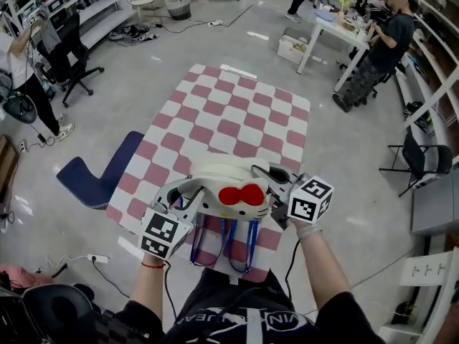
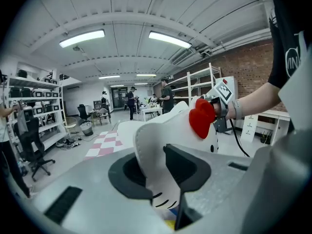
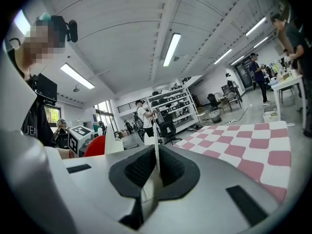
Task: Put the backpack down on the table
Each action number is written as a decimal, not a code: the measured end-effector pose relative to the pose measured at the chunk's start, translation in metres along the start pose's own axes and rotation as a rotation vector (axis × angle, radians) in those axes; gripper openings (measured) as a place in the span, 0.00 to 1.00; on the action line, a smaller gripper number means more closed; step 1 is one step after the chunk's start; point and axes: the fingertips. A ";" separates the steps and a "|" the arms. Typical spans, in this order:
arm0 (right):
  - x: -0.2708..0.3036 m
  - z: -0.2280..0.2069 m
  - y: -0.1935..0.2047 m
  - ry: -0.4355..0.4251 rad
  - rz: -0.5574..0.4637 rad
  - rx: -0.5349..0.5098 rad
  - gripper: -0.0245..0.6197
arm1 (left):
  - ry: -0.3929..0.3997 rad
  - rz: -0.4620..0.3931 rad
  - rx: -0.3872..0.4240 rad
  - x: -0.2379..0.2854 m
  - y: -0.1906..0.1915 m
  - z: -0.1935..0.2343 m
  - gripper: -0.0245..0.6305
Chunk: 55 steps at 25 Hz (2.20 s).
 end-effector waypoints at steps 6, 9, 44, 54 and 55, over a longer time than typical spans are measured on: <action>0.018 -0.043 -0.011 -0.067 -0.026 0.019 0.06 | -0.093 0.010 -0.037 0.040 -0.003 0.020 0.19; 0.035 -0.058 -0.011 -0.094 0.000 0.006 0.06 | -0.137 0.021 -0.051 0.050 0.001 0.031 0.19; 0.048 -0.076 0.004 -0.260 -0.028 -0.171 0.06 | -0.240 0.030 -0.043 0.067 0.023 0.028 0.19; 0.041 -0.073 0.011 -0.225 -0.001 -0.207 0.06 | -0.218 0.036 -0.060 0.066 0.026 0.020 0.20; 0.041 -0.074 0.010 -0.220 0.002 -0.206 0.06 | -0.225 0.033 -0.065 0.067 0.025 0.020 0.20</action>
Point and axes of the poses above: the fingertips, and each gripper's own axes: x forward along the fingers, z to its left, y out of its underside, and after that the axes turned 1 degree about y, right-handed
